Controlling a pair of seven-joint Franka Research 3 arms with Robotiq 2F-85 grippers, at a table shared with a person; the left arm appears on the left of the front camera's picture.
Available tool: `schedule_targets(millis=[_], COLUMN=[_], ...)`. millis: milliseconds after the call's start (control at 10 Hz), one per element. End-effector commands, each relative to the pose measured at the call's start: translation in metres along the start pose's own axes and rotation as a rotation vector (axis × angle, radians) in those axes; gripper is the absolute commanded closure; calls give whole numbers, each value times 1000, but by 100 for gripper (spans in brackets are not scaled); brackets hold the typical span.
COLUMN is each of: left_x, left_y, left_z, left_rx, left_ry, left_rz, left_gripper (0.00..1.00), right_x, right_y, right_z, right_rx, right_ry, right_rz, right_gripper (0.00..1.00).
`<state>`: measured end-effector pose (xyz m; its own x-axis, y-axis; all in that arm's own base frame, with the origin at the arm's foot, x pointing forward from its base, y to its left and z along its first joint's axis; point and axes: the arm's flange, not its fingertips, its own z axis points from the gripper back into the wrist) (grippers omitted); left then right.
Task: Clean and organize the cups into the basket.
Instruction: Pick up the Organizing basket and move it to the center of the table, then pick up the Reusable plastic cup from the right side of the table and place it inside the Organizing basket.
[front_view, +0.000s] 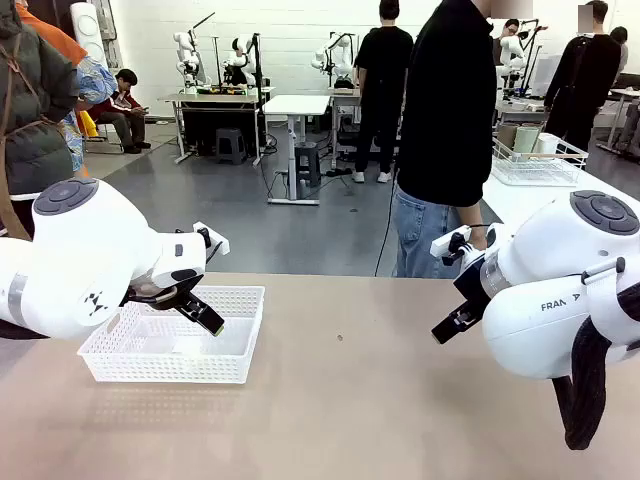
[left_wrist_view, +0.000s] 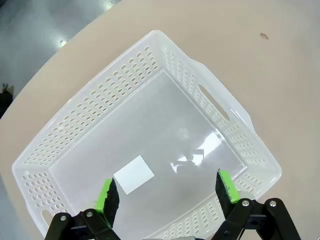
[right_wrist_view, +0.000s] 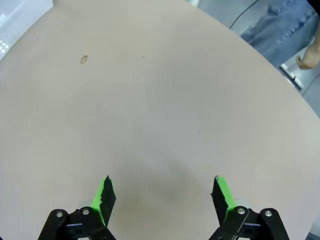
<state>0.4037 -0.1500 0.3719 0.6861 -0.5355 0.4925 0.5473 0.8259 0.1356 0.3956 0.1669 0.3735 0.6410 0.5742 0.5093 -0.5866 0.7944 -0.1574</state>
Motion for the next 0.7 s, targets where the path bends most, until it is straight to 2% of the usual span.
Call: schedule_targets(millis=[0,600], left_x=[0,0], left_y=[0,0], left_z=[0,0], left_rx=[0,0], left_ry=[0,0], left_rz=[0,0], left_gripper=[0,0], right_x=[0,0], right_y=[0,0], right_z=[0,0], right_rx=[0,0], right_ry=[0,0], right_rz=[0,0], right_gripper=[0,0])
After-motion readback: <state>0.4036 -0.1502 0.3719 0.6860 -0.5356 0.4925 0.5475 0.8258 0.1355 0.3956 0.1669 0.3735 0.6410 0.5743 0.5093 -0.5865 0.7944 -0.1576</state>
